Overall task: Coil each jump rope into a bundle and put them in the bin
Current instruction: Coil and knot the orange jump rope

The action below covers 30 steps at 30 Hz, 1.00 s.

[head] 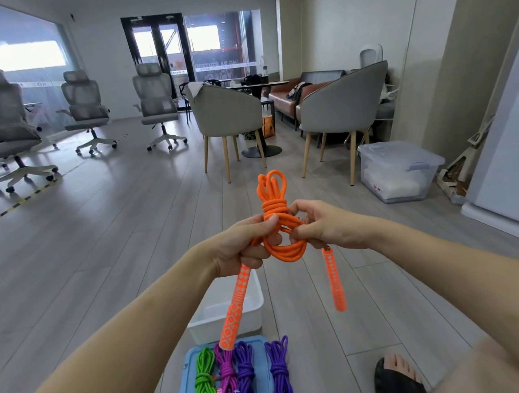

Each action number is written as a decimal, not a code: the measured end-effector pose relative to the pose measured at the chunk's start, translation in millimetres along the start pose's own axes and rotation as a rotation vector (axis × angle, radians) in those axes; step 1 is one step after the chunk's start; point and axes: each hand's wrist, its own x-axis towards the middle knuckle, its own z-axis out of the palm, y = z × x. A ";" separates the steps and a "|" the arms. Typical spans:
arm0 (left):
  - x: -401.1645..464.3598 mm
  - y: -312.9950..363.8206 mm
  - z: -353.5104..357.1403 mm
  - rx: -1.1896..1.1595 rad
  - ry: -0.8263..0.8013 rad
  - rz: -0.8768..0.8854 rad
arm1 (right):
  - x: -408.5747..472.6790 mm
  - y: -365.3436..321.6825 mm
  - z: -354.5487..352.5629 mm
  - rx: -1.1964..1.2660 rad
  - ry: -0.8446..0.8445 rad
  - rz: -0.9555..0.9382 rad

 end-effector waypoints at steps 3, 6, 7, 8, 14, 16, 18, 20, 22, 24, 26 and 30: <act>4.8 1.8 12.6 0.107 0.168 -0.002 | 0.6 -0.7 3.6 0.013 0.008 -0.009; 10.8 0.6 22.6 0.171 0.311 0.039 | 0.9 0.2 6.9 0.030 0.023 -0.032; 11.9 -0.3 24.6 0.170 0.348 0.054 | 0.9 0.8 7.2 0.030 0.028 -0.039; 12.8 -0.9 26.6 0.166 0.383 0.065 | 0.6 0.5 7.5 0.021 0.033 -0.044; 18.2 -0.8 30.9 0.116 0.506 0.085 | 3.1 -0.9 10.6 -0.316 0.296 -0.153; 18.7 -2.2 29.6 0.108 0.543 0.091 | 3.8 -2.1 10.4 -0.422 0.377 -0.198; 18.8 -4.8 27.6 0.106 0.574 0.097 | 3.1 -3.9 10.0 -0.552 0.387 -0.230; 18.5 -7.3 23.4 0.096 0.615 0.099 | 2.3 -5.9 10.4 -0.671 0.389 -0.262; 19.2 -9.1 19.3 0.088 0.647 0.101 | 0.4 -7.5 10.1 -0.750 0.402 -0.291; 19.5 -10.4 16.8 0.088 0.672 0.126 | -1.3 -8.4 9.1 -0.776 0.400 -0.320; 17.6 -12.9 13.8 0.103 0.692 0.163 | -3.1 -8.6 7.8 -0.776 0.374 -0.347; 14.0 -17.2 10.3 0.152 0.678 0.193 | -6.6 -7.7 2.7 -0.782 0.349 -0.388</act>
